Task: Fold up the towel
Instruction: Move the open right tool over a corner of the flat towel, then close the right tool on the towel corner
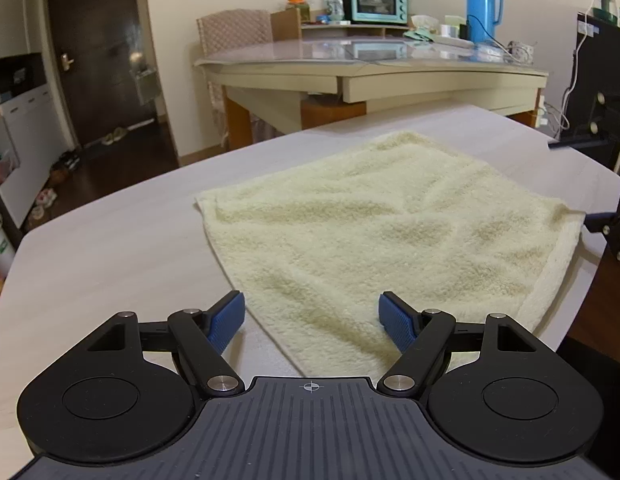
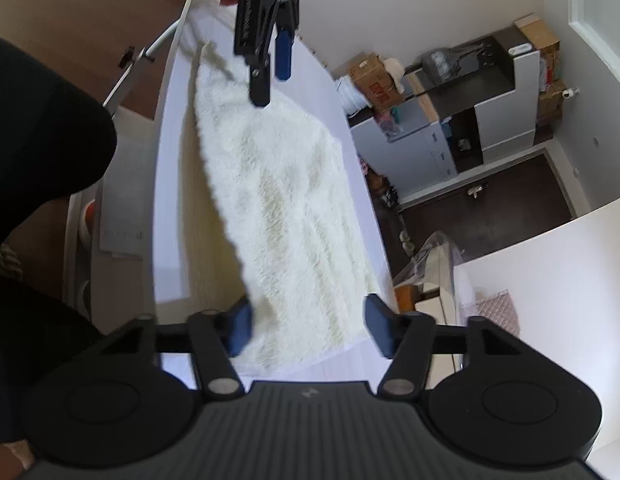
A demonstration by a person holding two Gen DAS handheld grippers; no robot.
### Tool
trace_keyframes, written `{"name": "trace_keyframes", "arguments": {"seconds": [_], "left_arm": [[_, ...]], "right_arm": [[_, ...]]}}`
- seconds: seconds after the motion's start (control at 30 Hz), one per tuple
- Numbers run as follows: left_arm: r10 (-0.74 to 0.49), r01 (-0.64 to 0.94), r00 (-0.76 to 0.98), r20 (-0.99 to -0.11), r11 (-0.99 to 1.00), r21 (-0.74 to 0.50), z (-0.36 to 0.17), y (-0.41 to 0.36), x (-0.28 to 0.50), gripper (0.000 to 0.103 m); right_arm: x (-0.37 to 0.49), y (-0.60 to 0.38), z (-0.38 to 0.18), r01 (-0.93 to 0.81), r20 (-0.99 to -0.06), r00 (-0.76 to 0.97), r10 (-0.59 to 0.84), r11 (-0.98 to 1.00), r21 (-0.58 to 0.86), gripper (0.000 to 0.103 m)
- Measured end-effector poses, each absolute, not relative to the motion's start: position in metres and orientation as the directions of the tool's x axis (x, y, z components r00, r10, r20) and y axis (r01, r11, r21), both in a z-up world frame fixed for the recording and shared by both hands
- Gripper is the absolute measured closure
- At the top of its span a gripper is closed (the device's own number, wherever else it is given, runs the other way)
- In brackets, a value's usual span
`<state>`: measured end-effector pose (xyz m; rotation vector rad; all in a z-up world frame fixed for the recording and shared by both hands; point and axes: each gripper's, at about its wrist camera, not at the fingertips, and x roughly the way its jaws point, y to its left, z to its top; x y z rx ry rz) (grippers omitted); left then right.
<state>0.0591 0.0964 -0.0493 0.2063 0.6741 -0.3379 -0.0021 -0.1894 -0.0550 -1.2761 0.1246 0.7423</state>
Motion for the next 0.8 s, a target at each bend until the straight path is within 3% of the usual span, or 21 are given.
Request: {"name": "trace_keyframes", "arguments": {"seconds": [0.13, 0.37, 0.57, 0.8], "left_arm": [[-0.233, 0.373, 0.729, -0.644, 0.924, 0.087, -0.049, 0.098, 0.056, 0.024], [-0.222, 0.378, 0.735, -0.641, 0.919, 0.114, -0.043, 0.101, 0.045, 0.024], [-0.23, 0.376, 0.752, -0.618, 0.919, 0.116, -0.033, 0.109, 0.025, 0.024], [-0.209, 0.414, 0.725, -0.656, 0.894, 0.173, -0.04, 0.102, 0.009, 0.024]], "right_arm": [[-0.004, -0.192, -0.057, -0.573, -0.492, 0.763, 0.419, 0.089, -0.814, 0.057], [-0.006, -0.198, -0.056, -0.606, -0.523, 0.751, 0.403, 0.108, -0.788, 0.094], [-0.006, -0.201, -0.05, -0.616, -0.53, 0.746, 0.403, 0.116, -0.779, 0.095], [-0.009, -0.201, -0.048, -0.601, -0.517, 0.759, 0.395, 0.122, -0.79, 0.095]]}}
